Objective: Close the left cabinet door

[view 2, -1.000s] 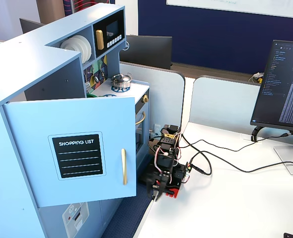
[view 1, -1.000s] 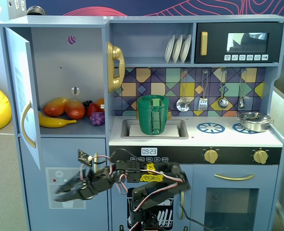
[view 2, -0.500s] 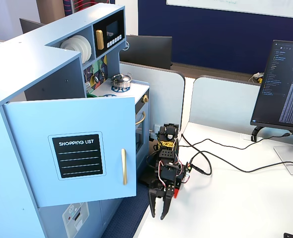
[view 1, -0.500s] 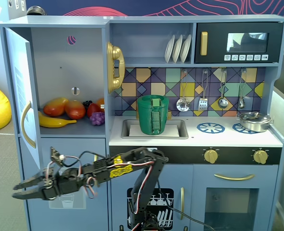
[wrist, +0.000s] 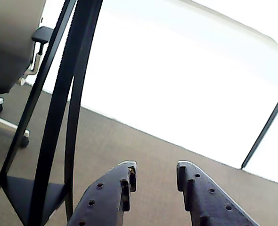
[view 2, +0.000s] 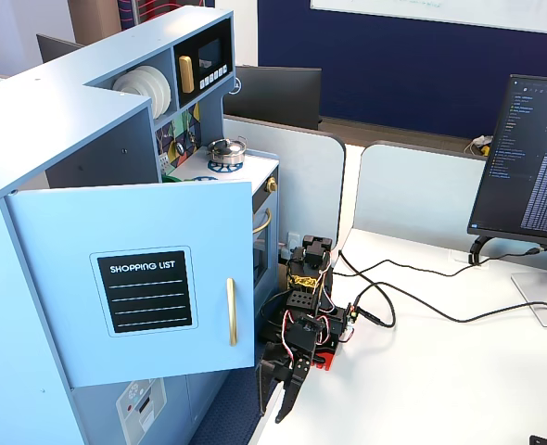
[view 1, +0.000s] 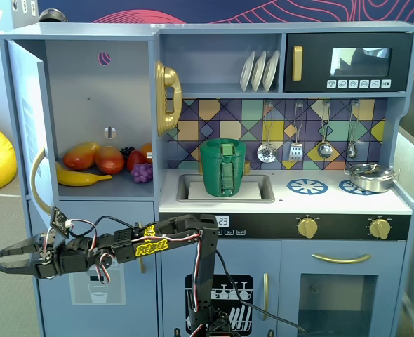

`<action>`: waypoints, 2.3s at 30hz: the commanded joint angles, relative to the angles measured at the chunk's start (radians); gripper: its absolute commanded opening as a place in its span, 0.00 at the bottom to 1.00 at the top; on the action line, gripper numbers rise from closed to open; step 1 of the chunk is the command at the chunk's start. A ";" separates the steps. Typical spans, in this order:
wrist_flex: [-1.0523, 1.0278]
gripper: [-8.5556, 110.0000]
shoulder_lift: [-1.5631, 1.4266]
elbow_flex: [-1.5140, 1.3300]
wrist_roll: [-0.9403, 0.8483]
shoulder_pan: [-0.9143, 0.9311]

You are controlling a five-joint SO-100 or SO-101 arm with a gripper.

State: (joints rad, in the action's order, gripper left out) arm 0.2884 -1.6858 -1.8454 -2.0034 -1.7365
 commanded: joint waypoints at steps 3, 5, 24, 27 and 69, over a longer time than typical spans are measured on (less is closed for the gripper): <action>0.000 0.07 0.044 0.189 -0.037 0.018; -0.017 0.07 0.069 0.238 -0.043 0.026; 0.026 0.07 -0.066 0.061 -0.094 0.206; 0.026 0.07 -0.121 0.002 -0.100 0.279; -0.377 0.07 -0.824 -0.620 0.094 1.035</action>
State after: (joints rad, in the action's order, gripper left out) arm 0.0874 -2.2749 -2.3470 -1.9589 -0.7639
